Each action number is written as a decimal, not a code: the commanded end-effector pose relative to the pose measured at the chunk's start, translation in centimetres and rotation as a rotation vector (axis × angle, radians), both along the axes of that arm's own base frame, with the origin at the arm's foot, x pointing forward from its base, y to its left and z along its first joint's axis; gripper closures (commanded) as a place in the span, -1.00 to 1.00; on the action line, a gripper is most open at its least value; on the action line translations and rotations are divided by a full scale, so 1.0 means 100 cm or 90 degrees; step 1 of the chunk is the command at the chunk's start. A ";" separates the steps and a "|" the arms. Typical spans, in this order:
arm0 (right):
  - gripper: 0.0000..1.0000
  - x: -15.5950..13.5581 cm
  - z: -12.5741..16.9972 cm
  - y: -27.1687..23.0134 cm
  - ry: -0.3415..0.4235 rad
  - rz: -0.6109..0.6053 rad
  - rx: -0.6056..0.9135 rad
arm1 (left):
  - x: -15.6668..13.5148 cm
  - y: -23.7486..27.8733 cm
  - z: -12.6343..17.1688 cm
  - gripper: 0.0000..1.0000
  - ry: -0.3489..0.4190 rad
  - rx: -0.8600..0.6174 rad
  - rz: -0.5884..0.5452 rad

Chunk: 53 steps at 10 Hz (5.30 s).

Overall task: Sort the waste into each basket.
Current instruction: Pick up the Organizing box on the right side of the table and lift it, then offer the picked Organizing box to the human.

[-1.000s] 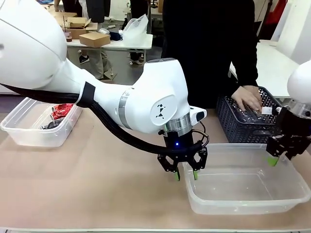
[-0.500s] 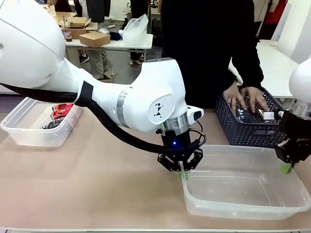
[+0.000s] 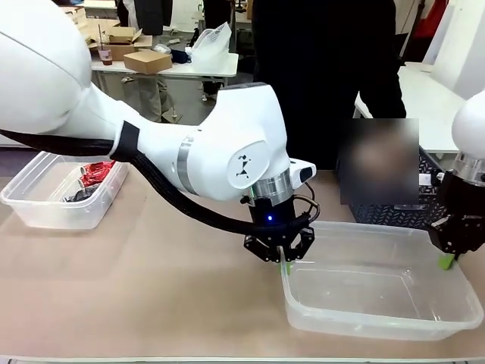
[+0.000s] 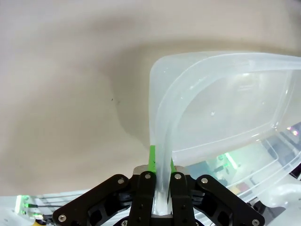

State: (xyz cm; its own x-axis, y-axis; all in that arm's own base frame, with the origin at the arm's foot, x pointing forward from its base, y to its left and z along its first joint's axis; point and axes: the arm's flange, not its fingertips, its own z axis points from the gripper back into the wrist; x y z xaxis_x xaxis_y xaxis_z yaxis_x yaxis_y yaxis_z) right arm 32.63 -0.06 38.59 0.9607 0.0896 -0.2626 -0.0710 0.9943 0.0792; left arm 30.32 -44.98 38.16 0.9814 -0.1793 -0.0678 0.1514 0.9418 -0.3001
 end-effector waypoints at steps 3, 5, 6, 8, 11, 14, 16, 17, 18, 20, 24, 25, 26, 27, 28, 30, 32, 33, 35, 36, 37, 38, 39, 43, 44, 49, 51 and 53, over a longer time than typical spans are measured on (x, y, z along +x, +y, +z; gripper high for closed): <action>1.00 -0.020 0.107 0.038 -0.014 -0.019 -0.028 | 0.003 0.048 0.088 1.00 -0.045 0.039 -0.010; 1.00 0.005 0.165 0.061 -0.044 -0.027 -0.039 | -0.003 0.090 0.137 1.00 -0.072 0.040 0.022; 1.00 0.019 0.184 0.074 -0.054 -0.020 -0.041 | -0.009 0.113 0.157 1.00 -0.094 0.039 0.052; 1.00 0.051 0.209 0.096 -0.060 -0.014 -0.043 | -0.019 0.158 0.187 1.00 -0.122 0.029 0.105; 1.00 0.049 0.210 0.125 -0.079 0.001 0.006 | -0.015 0.117 0.191 1.00 -0.113 0.005 0.080; 1.00 0.049 0.210 0.125 -0.079 0.001 0.006 | -0.015 0.117 0.191 1.00 -0.113 0.005 0.080; 0.81 0.082 0.215 0.129 -0.075 0.031 0.011 | 0.015 0.122 0.195 0.91 -0.077 0.009 0.063; 0.81 0.106 0.215 0.132 -0.080 0.046 0.022 | 0.038 0.135 0.209 0.91 -0.055 0.005 0.043; 0.81 0.131 0.212 0.138 -0.085 0.043 0.040 | 0.058 0.160 0.217 0.91 -0.032 0.021 0.044; 0.81 0.159 0.210 0.160 -0.115 0.064 0.090 | 0.081 0.201 0.205 0.91 -0.007 0.065 0.088; 0.81 0.161 0.202 0.205 -0.078 0.116 0.063 | 0.078 0.227 0.156 0.91 0.026 0.021 0.114; 0.81 0.150 0.201 0.218 -0.055 0.133 0.053 | 0.073 0.234 0.155 0.91 0.021 0.010 0.122; 0.81 0.136 0.199 0.228 -0.016 0.148 0.032 | 0.068 0.239 0.155 0.91 0.013 -0.005 0.120; 0.81 0.123 0.199 0.232 -0.004 0.132 0.013 | 0.067 0.241 0.153 0.91 0.014 -0.005 0.123; 0.81 0.113 0.199 0.233 -0.003 0.097 0.000 | 0.067 0.242 0.151 0.91 0.012 -0.013 0.128; 0.81 0.125 0.193 0.234 -0.006 0.116 0.029 | 0.068 0.234 0.157 0.91 0.025 0.009 0.139; 0.81 0.125 0.193 0.234 -0.006 0.116 0.029 | 0.068 0.234 0.157 0.91 0.025 0.009 0.139; 0.81 0.125 0.193 0.234 -0.006 0.116 0.029 | 0.068 0.234 0.157 0.91 0.025 0.009 0.139; 0.81 0.125 0.193 0.234 -0.006 0.116 0.029 | 0.068 0.234 0.157 0.91 0.025 0.009 0.139; 0.81 0.125 0.193 0.234 -0.006 0.116 0.029 | 0.068 0.234 0.157 0.91 0.025 0.009 0.139; 0.81 0.125 0.193 0.234 -0.006 0.116 0.029 | 0.068 0.234 0.157 0.91 0.025 0.009 0.139; 0.81 0.125 0.193 0.234 -0.006 0.116 0.029 | 0.068 0.234 0.157 0.91 0.025 0.009 0.139; 0.81 0.125 0.193 0.234 -0.006 0.116 0.029 | 0.068 0.234 0.157 0.91 0.025 0.009 0.139; 0.81 0.125 0.193 0.234 -0.006 0.116 0.029 | 0.068 0.234 0.157 0.91 0.025 0.009 0.139; 0.81 0.125 0.193 0.234 -0.006 0.116 0.029 | 0.068 0.234 0.157 0.91 0.025 0.009 0.139; 0.81 0.125 0.193 0.234 -0.006 0.116 0.029 | 0.068 0.234 0.157 0.91 0.025 0.009 0.139; 0.81 0.125 0.193 0.234 -0.006 0.116 0.029 | 0.068 0.234 0.157 0.91 0.025 0.009 0.139; 0.81 0.125 0.193 0.234 -0.006 0.116 0.029 | 0.068 0.234 0.157 0.91 0.025 0.009 0.139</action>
State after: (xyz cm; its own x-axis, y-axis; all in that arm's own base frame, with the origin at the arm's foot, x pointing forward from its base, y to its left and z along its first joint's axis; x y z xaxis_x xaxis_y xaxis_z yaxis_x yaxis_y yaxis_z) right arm 45.04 23.39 57.48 0.9374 0.2342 -0.2577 -0.2119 0.9709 0.1112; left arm 36.89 -21.63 53.51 0.9932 0.0339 -0.1116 -0.0652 0.9547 -0.2902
